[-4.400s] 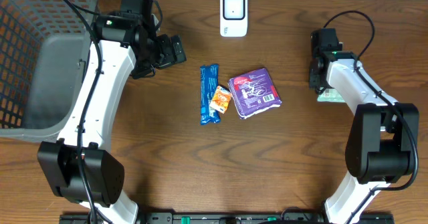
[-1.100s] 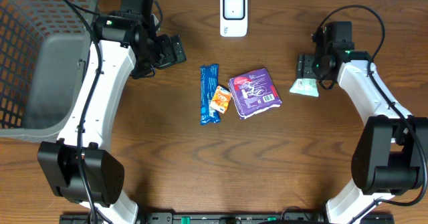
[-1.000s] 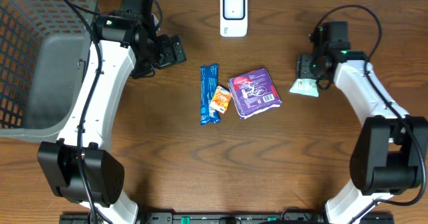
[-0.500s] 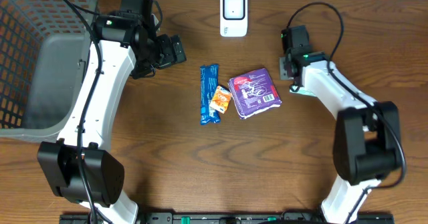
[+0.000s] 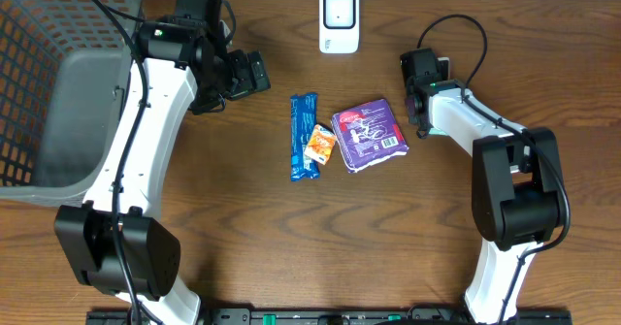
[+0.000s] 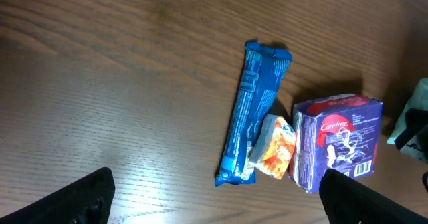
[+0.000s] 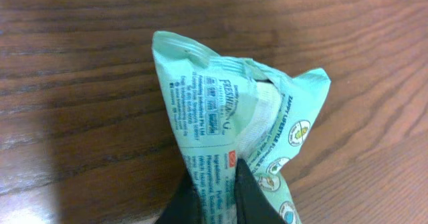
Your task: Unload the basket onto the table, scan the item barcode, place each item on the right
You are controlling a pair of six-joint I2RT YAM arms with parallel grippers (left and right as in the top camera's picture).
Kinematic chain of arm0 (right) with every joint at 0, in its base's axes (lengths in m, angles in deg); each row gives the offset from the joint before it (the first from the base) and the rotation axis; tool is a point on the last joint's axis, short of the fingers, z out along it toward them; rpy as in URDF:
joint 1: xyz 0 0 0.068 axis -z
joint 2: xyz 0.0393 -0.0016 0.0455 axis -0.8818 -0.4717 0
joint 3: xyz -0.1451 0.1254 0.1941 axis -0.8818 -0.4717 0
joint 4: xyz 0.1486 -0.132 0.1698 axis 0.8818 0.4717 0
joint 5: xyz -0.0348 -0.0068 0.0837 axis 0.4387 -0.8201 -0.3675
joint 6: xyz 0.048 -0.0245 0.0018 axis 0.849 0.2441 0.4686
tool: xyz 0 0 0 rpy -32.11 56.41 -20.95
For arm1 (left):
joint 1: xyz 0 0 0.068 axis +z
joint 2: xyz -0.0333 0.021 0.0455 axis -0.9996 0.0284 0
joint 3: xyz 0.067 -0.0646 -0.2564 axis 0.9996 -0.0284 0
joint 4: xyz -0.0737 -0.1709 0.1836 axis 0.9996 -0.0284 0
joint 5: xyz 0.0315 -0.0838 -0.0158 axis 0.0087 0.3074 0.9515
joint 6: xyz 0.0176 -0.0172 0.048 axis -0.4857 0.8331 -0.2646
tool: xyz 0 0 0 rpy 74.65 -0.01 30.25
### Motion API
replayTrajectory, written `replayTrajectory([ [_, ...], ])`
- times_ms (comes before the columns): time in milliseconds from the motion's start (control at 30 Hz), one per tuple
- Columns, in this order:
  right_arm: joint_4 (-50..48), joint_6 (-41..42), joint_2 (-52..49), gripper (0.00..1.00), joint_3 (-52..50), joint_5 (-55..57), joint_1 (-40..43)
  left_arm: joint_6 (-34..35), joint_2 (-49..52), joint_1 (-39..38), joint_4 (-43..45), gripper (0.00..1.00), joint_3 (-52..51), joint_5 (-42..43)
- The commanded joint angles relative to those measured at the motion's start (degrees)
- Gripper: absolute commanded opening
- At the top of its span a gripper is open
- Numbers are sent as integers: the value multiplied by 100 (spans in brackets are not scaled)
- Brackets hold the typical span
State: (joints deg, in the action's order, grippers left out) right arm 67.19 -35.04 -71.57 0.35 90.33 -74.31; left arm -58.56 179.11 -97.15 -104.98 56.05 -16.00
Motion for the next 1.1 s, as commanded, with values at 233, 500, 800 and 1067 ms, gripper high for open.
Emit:
replayTrajectory([
  [233, -90, 13, 1167, 1, 118, -3550, 579, -57, 13, 20, -13, 98, 28, -79],
  [500, -310, 17, 931, 1, 33, -7305, 1504, -57, 13, 20, -13, 98, 28, -79],
  [800, -1261, 857, -487, 1, 22, -9976, 1974, -57, 13, 20, -13, 98, 28, -79],
  [1067, -1263, 1088, -1078, 6, 22, -9908, 2551, -57, 13, 20, -13, 98, 28, -79],
])
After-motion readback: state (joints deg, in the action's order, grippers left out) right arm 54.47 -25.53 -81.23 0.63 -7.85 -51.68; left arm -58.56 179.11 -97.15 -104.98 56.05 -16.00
